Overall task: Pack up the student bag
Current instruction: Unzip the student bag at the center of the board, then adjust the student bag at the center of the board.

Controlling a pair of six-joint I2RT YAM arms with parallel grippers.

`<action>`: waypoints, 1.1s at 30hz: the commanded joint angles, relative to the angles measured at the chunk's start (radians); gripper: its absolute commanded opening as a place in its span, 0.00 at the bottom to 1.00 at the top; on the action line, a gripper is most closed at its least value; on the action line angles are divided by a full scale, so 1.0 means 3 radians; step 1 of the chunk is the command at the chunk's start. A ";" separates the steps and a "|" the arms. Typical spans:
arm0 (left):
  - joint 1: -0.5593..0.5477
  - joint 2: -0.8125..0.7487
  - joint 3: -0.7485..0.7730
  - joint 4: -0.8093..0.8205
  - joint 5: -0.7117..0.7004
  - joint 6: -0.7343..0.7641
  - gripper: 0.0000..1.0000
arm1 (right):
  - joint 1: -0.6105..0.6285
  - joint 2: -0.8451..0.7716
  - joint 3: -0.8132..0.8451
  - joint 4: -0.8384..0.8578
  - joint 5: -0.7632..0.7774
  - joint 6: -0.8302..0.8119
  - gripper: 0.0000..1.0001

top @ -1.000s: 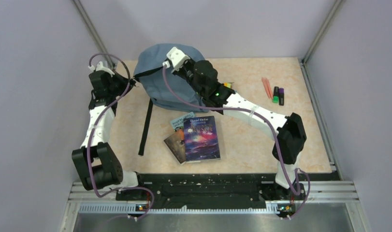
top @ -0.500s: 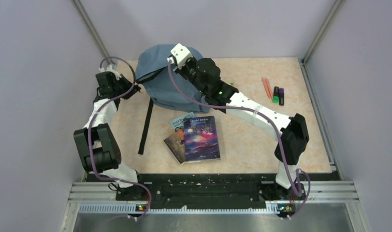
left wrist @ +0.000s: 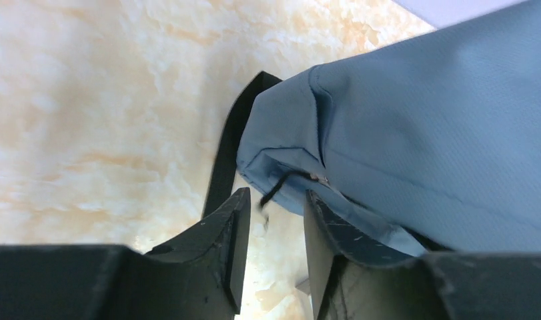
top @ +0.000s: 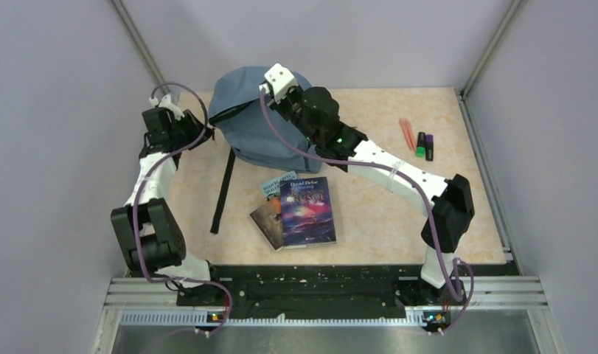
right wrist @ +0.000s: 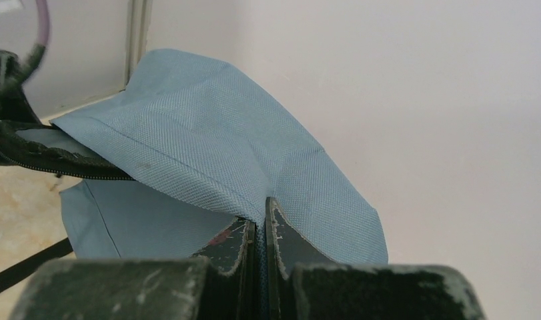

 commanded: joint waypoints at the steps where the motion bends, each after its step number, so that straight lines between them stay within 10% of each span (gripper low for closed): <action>1: -0.0015 -0.0671 0.0168 -0.0069 -0.0328 0.0540 0.45 | -0.0076 -0.0244 0.0118 0.0078 0.0142 0.0123 0.00; 14: -0.1418 -0.2089 -0.0422 0.0007 -0.0731 0.2295 0.71 | -0.0250 -0.0280 0.0177 -0.0460 -0.0369 0.0503 0.00; 33: -0.1464 -0.2012 -0.0623 0.0486 -0.0707 0.2417 0.83 | -0.0262 -0.0308 0.0128 -0.0863 -0.0971 0.0457 0.00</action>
